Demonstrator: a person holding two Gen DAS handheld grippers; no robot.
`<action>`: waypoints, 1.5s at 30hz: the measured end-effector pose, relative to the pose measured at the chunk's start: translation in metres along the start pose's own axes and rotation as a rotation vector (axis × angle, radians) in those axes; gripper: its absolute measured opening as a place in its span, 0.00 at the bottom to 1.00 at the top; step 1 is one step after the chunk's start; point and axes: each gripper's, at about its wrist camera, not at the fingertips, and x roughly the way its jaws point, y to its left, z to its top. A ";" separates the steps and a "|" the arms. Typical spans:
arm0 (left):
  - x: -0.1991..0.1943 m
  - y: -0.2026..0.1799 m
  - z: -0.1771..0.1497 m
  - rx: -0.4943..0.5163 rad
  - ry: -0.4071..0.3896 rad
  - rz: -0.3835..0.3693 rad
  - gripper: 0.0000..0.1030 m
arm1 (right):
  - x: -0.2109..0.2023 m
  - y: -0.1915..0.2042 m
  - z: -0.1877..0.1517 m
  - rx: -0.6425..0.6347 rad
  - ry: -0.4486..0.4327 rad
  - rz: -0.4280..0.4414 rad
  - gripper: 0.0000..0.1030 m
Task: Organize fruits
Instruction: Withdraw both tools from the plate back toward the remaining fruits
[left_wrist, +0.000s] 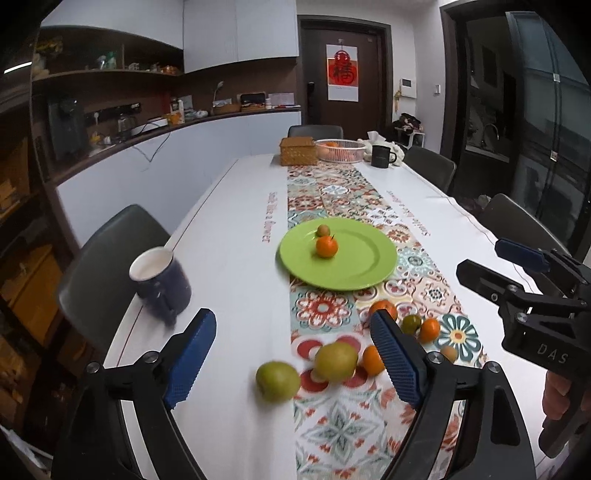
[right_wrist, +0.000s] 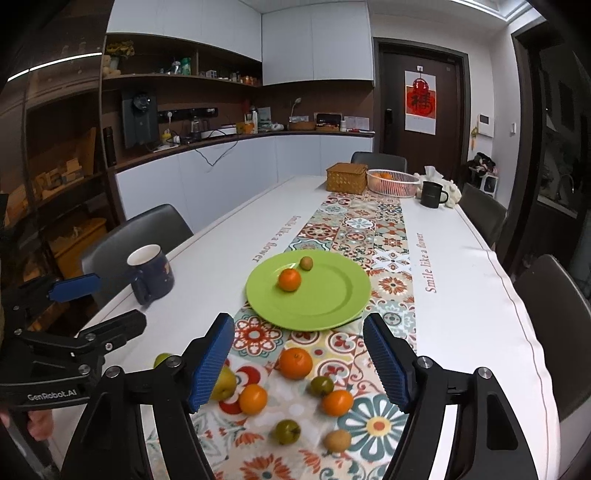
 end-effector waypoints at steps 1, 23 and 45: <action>-0.001 0.001 -0.004 -0.002 0.001 0.006 0.83 | -0.002 0.003 -0.003 0.002 0.000 -0.004 0.71; 0.017 0.013 -0.079 0.071 0.052 0.082 0.83 | 0.012 0.015 -0.076 0.046 0.176 -0.097 0.71; 0.095 0.016 -0.078 0.123 0.152 -0.019 0.83 | 0.074 0.015 -0.098 0.036 0.337 -0.105 0.61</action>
